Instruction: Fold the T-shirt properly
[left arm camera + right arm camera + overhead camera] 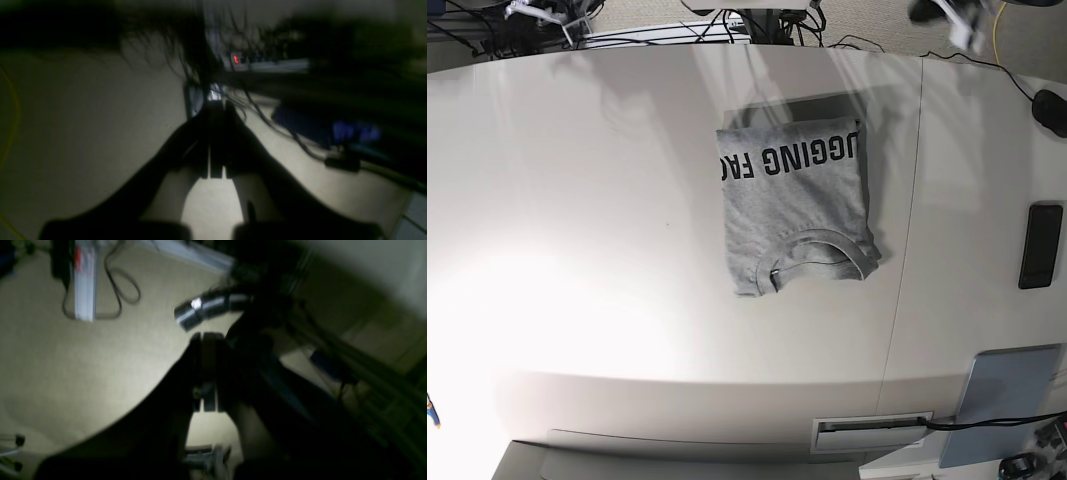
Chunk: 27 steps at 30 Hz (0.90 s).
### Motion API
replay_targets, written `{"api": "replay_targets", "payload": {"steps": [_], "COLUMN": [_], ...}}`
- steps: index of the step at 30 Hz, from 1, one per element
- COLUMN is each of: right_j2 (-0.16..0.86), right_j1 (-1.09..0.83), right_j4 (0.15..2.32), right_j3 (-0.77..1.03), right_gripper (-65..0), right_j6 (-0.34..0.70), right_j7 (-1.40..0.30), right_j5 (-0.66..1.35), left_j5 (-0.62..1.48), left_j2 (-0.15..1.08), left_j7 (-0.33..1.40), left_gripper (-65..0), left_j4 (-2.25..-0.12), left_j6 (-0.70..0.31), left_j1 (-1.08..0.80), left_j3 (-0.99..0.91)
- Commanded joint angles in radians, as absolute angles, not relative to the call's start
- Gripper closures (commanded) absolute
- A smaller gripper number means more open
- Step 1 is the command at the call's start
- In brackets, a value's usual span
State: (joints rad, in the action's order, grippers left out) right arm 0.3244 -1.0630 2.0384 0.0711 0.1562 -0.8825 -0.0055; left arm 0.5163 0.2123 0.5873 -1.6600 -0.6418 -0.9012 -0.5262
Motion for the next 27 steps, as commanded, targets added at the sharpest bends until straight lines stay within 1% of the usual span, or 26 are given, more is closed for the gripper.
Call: {"api": "replay_targets", "payload": {"steps": [1,4,7,9,10,12,13,16,18,22,24,27], "right_j2": [0.329,0.327,0.327,0.327,0.327,0.327,0.327,0.327,0.326,0.327,0.326,0.325], "right_j1": [-1.061,-0.978,-0.855,-0.762,-0.713,-0.611,-0.559,-0.417,-0.332,-0.195,-0.143,-0.099], "right_j4": [1.989,1.768,1.497,1.3,1.197,0.987,0.883,0.606,0.448,0.24,0.194,0.175], "right_j3": [0.076,0.076,0.076,0.076,0.076,0.076,0.076,0.076,0.076,0.076,0.076,0.076], "right_gripper": [0.0,0.0,0.0,0.0,0.0,0.0,0.0,0.0,0.0,0.0,0.0,0.0], "right_j6": [0.155,0.184,0.244,0.268,0.275,0.287,0.299,0.334,0.361,0.378,0.378,0.378], "right_j7": [-0.86,-0.787,-0.686,-0.584,-0.527,-0.407,-0.348,-0.2,-0.11,0.018,0.018,-0.002], "right_j5": [-0.015,-0.015,-0.015,-0.015,-0.015,-0.015,-0.015,-0.015,-0.015,-0.015,-0.015,-0.015], "left_j5": [0.511,0.482,0.438,0.4,0.381,0.35,0.337,0.267,0.213,0.148,0.129,0.126], "left_j2": [0.204,0.168,0.16,0.162,0.161,0.161,0.161,0.161,0.161,0.161,0.161,0.161], "left_j7": [0.558,0.495,0.475,0.451,0.427,0.356,0.315,0.216,0.169,0.13,0.13,0.131], "left_gripper": [0.0,0.0,0.0,0.0,-1.0,-5.6,-6.8,-6.9,-6.9,-6.9,-6.9,-6.9], "left_j4": [-1.626,-1.465,-1.27,-1.133,-1.067,-0.936,-0.874,-0.715,-0.627,-0.493,-0.443,-0.393], "left_j6": [-0.658,-0.696,-0.698,-0.698,-0.698,-0.698,-0.698,-0.698,-0.667,-0.541,-0.491,-0.459], "left_j1": [-0.912,-0.881,-0.809,-0.751,-0.722,-0.663,-0.635,-0.549,-0.49,-0.378,-0.331,-0.282], "left_j3": [-0.532,-0.532,-0.532,-0.532,-0.532,-0.532,-0.532,-0.532,-0.532,-0.532,-0.533,-0.533]}}
